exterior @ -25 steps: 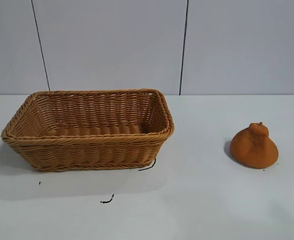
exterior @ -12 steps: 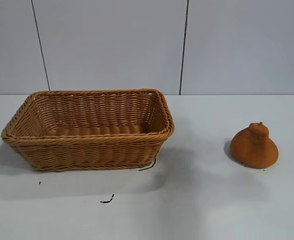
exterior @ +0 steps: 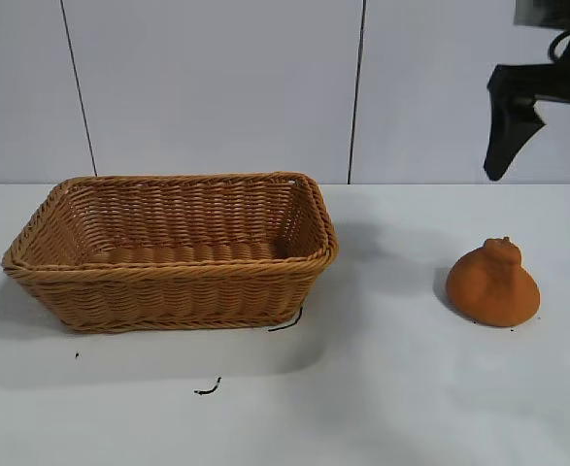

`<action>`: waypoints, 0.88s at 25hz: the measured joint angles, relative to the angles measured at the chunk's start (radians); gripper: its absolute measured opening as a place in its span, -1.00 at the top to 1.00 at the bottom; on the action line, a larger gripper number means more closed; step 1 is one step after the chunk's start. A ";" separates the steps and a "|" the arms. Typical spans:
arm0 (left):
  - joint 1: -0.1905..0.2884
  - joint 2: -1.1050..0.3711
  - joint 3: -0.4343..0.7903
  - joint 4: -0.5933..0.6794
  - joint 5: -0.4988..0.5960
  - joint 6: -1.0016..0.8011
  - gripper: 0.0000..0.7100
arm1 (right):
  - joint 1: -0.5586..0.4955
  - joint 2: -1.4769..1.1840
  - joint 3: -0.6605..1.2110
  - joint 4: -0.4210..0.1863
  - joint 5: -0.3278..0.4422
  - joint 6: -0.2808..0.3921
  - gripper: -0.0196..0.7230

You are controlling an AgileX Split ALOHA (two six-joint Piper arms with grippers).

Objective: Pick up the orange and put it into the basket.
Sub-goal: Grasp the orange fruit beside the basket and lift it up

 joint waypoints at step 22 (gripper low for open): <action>0.000 0.000 0.000 0.000 0.001 0.000 -0.80 | 0.000 0.043 -0.103 0.006 -0.007 -0.025 0.62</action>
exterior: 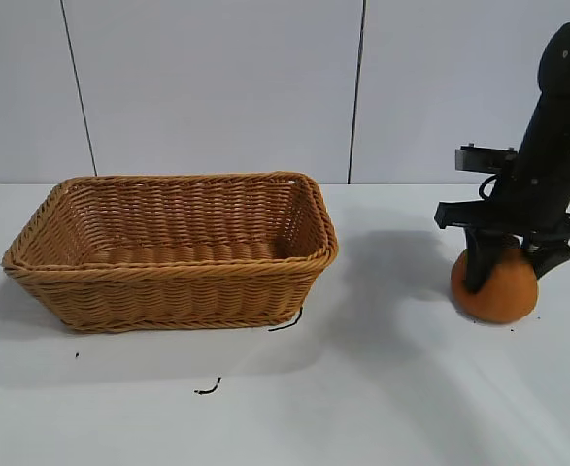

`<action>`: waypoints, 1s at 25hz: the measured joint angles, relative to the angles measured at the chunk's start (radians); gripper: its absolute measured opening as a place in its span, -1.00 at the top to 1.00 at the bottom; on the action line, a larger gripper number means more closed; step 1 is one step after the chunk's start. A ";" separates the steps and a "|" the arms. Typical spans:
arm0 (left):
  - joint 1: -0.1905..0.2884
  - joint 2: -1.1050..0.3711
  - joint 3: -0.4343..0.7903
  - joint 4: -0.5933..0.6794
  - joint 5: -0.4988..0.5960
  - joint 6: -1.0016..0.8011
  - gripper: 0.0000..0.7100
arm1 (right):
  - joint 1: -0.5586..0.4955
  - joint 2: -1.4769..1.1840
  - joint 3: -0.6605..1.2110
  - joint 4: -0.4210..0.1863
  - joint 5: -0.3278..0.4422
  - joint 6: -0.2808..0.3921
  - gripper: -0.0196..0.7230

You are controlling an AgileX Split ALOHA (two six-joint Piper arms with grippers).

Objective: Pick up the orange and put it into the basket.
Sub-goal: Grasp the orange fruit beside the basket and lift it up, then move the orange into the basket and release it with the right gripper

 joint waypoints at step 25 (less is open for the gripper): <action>0.000 0.000 0.000 0.000 -0.001 0.000 -0.80 | 0.528 0.056 -0.363 0.000 -0.055 0.060 0.63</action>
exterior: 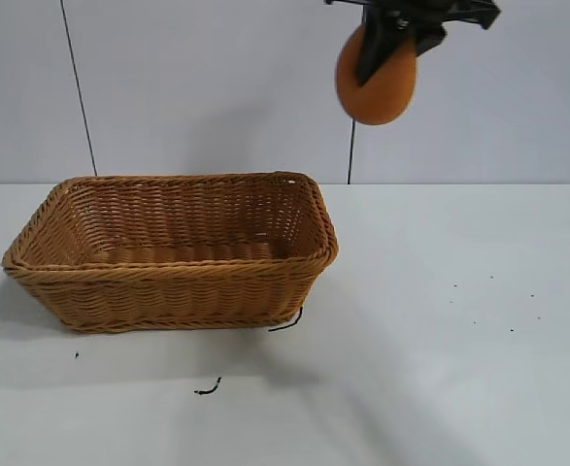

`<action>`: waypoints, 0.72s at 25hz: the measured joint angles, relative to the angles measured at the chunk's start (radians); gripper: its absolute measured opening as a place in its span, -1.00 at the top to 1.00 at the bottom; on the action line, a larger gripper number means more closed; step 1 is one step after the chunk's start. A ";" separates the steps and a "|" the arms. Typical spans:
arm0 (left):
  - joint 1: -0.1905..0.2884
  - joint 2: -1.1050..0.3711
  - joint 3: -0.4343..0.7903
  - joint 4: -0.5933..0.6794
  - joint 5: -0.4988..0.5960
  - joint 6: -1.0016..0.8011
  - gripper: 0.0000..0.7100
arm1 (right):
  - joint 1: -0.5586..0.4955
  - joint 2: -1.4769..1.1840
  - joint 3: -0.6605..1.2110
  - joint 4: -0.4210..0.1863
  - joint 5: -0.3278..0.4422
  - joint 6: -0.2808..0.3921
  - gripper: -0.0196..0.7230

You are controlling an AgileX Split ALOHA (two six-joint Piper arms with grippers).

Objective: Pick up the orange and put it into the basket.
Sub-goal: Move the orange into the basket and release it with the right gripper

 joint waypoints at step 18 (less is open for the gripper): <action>0.000 0.000 0.000 0.000 0.000 0.000 -0.80 | 0.065 0.184 -0.013 0.008 -0.093 0.010 -0.81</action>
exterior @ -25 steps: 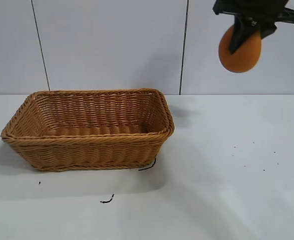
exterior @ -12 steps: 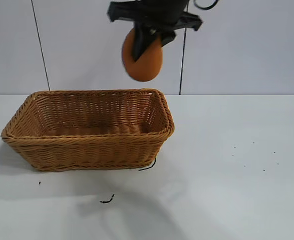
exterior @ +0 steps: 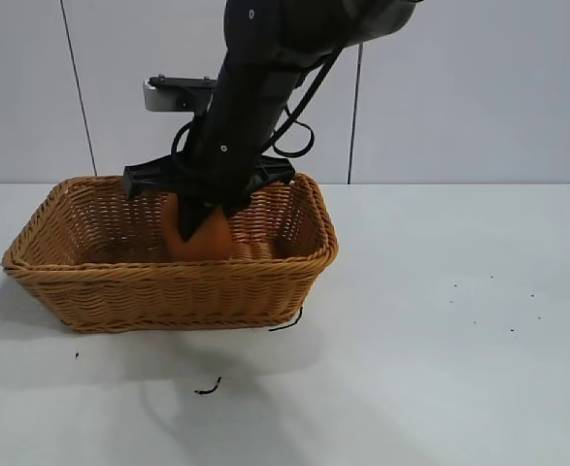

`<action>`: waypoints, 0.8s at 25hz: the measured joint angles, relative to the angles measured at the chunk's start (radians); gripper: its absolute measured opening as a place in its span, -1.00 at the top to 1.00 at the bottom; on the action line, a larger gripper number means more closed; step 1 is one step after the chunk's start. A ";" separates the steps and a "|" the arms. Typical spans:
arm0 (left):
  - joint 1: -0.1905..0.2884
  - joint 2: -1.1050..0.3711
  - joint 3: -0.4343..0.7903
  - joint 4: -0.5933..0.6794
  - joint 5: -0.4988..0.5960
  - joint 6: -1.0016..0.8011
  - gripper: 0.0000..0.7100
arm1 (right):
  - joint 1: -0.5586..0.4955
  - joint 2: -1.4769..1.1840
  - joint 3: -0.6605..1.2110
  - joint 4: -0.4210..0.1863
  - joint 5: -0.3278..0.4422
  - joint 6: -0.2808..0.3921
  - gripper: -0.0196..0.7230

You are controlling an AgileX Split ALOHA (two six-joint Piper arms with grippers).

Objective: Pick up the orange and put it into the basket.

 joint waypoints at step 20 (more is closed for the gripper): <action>0.000 0.000 0.000 0.000 0.000 0.000 -0.80 | -0.369 -0.029 -0.352 -0.181 0.382 0.043 -0.92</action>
